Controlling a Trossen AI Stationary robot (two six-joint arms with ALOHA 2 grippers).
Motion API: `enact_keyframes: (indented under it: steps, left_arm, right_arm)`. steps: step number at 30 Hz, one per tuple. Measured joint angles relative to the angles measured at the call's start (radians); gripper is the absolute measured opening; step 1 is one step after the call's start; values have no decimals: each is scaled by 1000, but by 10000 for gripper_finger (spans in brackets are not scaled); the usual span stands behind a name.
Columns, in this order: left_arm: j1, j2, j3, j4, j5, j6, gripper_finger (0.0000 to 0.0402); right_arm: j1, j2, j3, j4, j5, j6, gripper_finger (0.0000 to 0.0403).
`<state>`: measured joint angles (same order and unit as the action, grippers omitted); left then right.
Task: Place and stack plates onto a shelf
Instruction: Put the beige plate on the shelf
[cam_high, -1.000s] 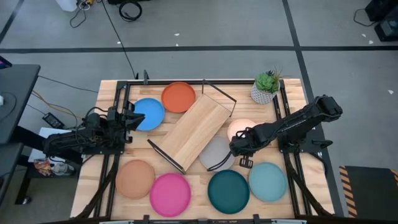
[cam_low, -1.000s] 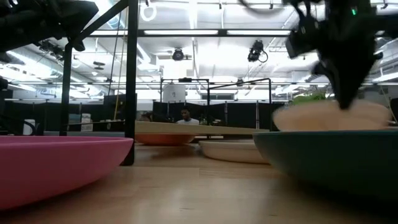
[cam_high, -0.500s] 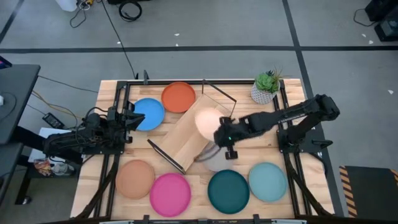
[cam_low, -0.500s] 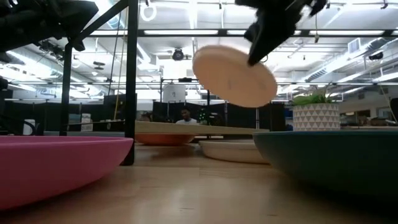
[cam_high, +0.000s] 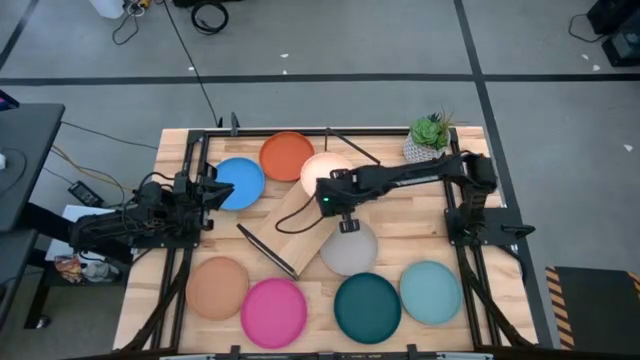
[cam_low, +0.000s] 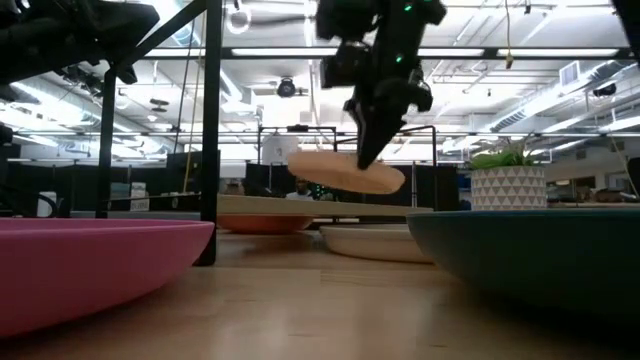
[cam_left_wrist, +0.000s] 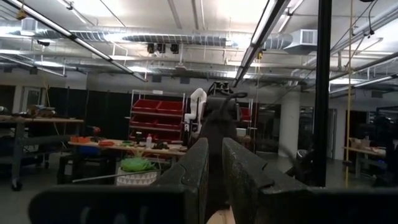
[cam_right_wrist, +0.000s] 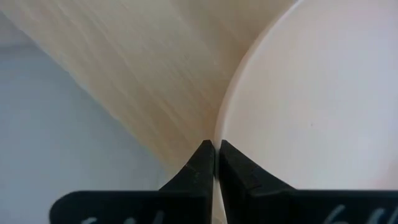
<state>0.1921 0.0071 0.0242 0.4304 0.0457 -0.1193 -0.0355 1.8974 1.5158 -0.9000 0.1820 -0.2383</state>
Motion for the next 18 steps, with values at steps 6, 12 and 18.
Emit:
enact_keyframes:
  steps: [6, 12, 18]
  left_arm:
    - [0, 0, 0, -1, 1, 0, 55]
    - [0, 0, 0, -1, 1, 0, 55]
    - [0, 0, 0, -1, 1, 0, 55]
  right_arm:
    - [-22, 97, 97, -108, -18, 7, 26]
    - [-40, 132, 102, -137, -27, 40, 28]
    - [-45, 124, 101, -146, -48, 94, 33]
